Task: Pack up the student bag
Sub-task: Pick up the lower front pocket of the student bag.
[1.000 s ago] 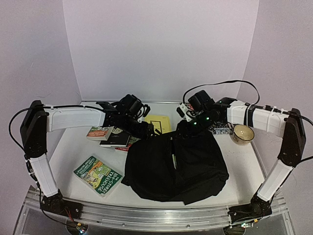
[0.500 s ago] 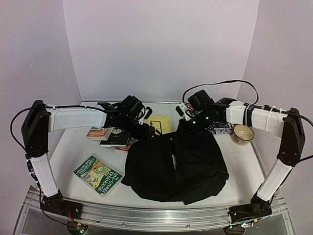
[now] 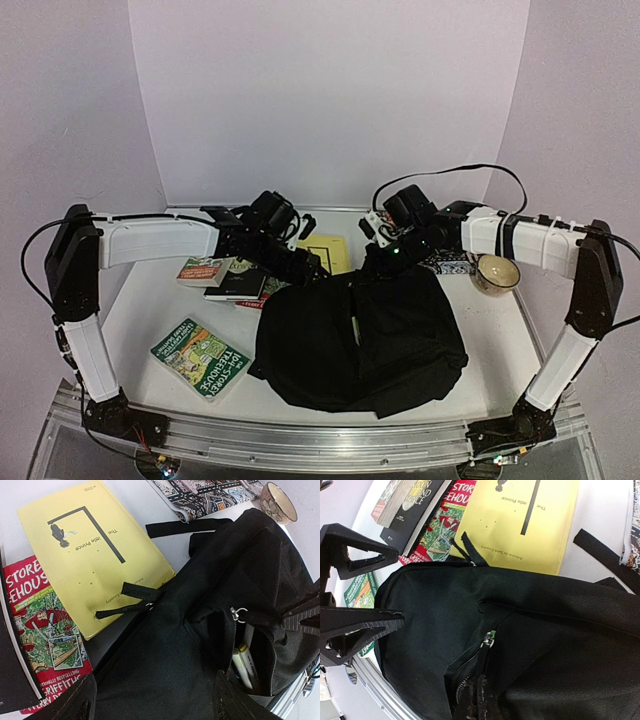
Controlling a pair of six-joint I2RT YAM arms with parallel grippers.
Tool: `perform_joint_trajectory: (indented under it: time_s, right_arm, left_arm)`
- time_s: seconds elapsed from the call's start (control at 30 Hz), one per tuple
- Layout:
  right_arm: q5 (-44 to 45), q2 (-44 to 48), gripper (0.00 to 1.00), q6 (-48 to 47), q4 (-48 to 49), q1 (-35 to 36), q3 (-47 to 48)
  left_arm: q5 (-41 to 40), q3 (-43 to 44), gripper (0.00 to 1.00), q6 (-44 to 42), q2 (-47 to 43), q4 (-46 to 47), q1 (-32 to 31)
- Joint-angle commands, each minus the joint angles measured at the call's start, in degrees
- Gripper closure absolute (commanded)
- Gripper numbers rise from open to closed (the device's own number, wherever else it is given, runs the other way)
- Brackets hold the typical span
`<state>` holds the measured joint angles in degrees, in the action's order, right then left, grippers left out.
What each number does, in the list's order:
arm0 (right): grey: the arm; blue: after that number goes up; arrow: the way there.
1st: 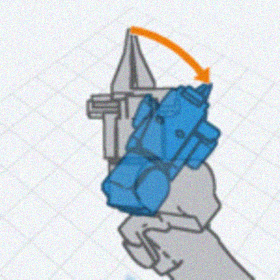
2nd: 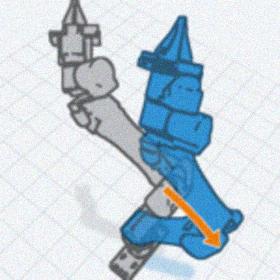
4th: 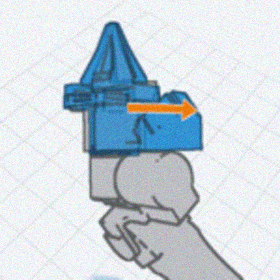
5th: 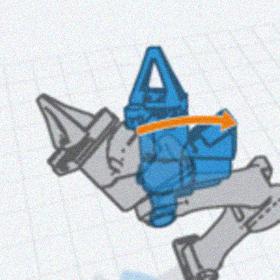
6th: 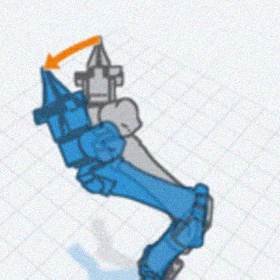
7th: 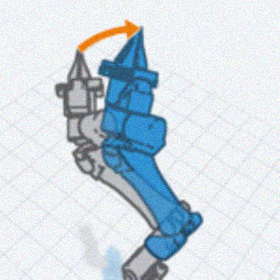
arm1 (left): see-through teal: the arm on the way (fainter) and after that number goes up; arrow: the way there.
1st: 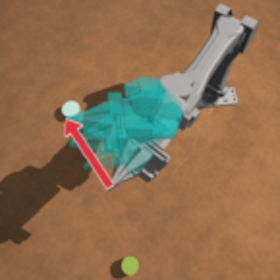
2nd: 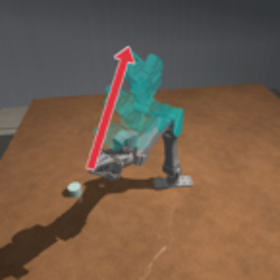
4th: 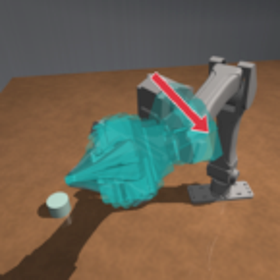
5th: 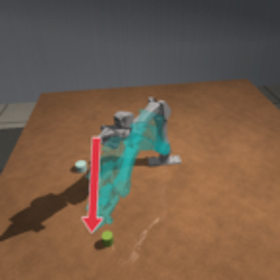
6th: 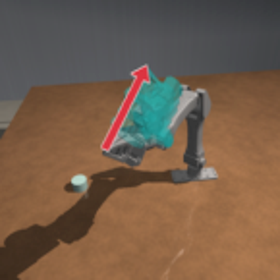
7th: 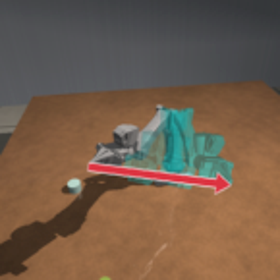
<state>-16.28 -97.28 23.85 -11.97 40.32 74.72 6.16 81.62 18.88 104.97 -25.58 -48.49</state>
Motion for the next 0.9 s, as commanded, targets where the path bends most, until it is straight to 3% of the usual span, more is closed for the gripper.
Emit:
perform_joint_trajectory:
  time_s: [0.0, 0.5, 0.7, 0.87]
  right_arm:
    - [-3.62, 4.21, 1.0, 0.2, -1.04, 0.21, -0.57]
    - [-4.26, 8.0, 0.99, 1.86, 1.24, 0.21, -5.89]
    - [-1.12, 5.97, 0.8, -1.88, 0.7, 0.43, -3.74]
    - [3.64, 2.71, 0.58, -12.65, -4.4, 3.27, 1.67]
  left_arm:
    - [0.69, 4.14, 0.19, -2.9, 1.61, 0.15, -0.19]
    - [2.22, 16.17, 0.18, -7.85, 11.19, -4.43, -0.12]
    - [0.1, 16.03, 0.19, -7.66, 11.88, -6.44, 0.46]
    - [0.25, 13.13, 0.19, -6.7, 10.26, -7.11, 1.77]
